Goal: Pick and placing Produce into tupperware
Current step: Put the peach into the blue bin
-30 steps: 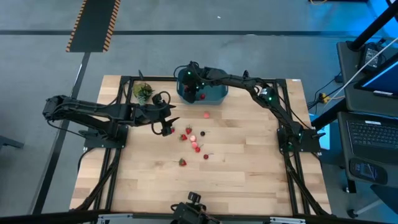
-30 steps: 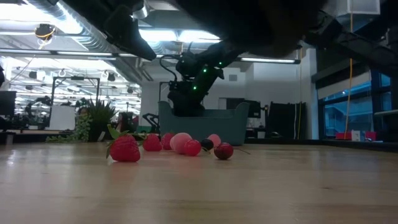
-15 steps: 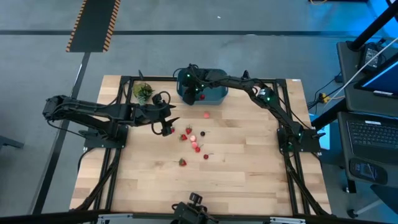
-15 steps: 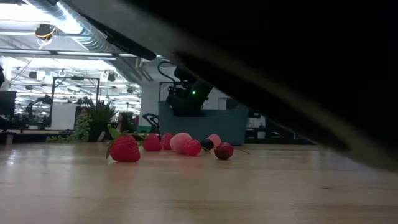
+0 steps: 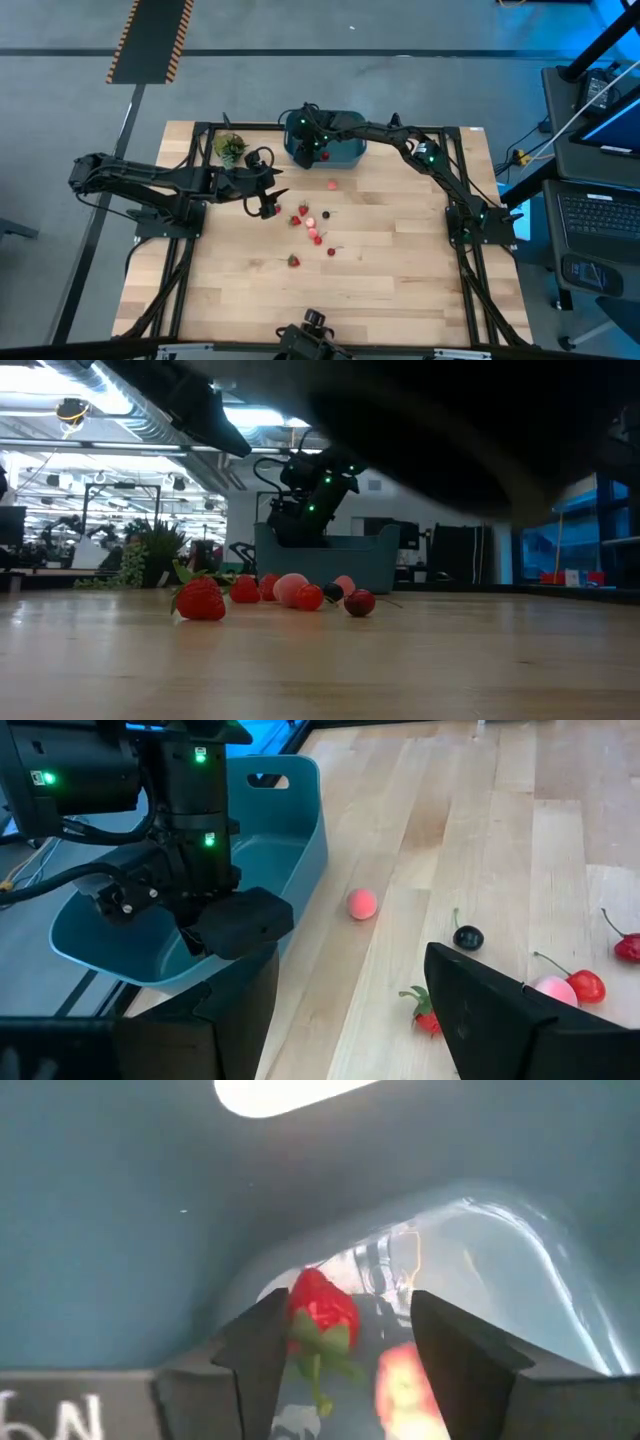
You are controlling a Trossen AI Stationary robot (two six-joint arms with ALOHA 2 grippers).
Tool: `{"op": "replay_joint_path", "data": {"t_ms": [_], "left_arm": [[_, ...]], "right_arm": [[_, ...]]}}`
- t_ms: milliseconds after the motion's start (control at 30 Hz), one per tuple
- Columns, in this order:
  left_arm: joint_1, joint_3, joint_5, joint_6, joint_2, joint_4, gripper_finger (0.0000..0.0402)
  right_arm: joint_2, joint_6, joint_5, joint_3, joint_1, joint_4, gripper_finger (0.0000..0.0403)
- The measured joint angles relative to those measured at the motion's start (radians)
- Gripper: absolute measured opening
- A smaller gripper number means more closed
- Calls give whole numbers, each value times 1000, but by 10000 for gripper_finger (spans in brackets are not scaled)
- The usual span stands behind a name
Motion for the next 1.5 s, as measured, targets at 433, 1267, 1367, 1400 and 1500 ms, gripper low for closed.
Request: {"op": "replay_joint_path", "data": {"t_ms": [433, 1267, 1367, 1400, 1500], "left_arm": [[0, 0, 0, -1, 0, 0, 245], [0, 0, 3, -2, 0, 0, 245], [0, 0, 3, -1, 0, 0, 245], [0, 0, 3, -1, 0, 0, 245], [0, 0, 3, -1, 0, 0, 245]], "right_arm": [[-4, -41, 114, 259, -2, -363, 212], [-334, 34, 284, 218, 64, -843, 145], [-356, 56, 336, 217, 102, -912, 144], [-365, 58, 346, 217, 115, -938, 144], [-403, 56, 352, 195, 151, -956, 144]]}}
